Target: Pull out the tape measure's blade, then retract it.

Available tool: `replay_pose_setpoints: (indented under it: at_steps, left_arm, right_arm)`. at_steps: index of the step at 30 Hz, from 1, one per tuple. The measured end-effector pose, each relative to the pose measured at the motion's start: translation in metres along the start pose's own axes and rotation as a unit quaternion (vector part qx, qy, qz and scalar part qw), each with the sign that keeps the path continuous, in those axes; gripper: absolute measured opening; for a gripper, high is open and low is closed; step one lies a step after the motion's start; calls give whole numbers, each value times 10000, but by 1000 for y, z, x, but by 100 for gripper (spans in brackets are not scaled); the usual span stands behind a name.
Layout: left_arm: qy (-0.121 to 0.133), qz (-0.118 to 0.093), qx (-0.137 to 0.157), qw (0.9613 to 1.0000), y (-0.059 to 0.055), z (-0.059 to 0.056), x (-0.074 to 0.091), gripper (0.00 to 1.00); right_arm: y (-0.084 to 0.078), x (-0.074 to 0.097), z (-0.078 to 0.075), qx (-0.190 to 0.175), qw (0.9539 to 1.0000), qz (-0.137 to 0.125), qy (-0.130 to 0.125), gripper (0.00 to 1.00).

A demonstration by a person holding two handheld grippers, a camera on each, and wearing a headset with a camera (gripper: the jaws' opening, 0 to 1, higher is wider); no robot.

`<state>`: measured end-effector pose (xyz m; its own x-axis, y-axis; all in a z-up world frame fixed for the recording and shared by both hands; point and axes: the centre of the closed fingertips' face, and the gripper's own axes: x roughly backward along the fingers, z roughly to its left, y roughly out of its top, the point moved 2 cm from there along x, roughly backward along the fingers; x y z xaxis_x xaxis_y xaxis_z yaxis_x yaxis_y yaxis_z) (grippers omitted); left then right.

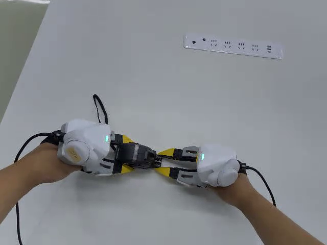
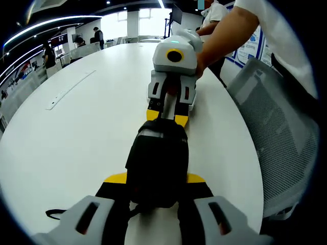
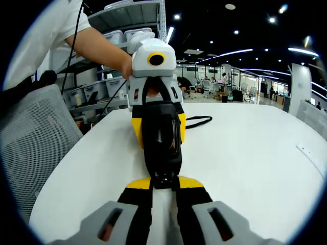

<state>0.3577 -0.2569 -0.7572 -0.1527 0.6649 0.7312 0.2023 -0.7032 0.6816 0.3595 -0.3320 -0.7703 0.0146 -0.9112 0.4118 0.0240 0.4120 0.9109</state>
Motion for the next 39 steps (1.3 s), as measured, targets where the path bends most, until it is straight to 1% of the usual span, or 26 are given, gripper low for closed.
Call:
replay_pose_setpoints:
  at_steps: [4,8,9,23,27,39]
  left_arm:
    - [9,-14,15,10000,0,0,0,32]
    - [23,-15,24,10000,1,-1,0,32]
    - [20,-21,1,10000,1,-1,0,32]
    - [39,11,-49,10000,0,0,-1,31]
    - [25,71,-78,9999,-1,0,0,31]
    - [17,39,-38,10000,0,0,0,31]
  right_arm:
    - [-1,0,0,-64,10000,-48,2,17]
    - [-1,-1,0,-51,10000,-62,8,16]
    - [0,0,-1,-109,9999,-99,-27,15]
    - [-1,-2,0,-119,9999,-119,-10,14]
    - [-1,-2,1,-110,9999,-119,4,13]
    - [-1,-2,1,-136,9998,-142,38,12]
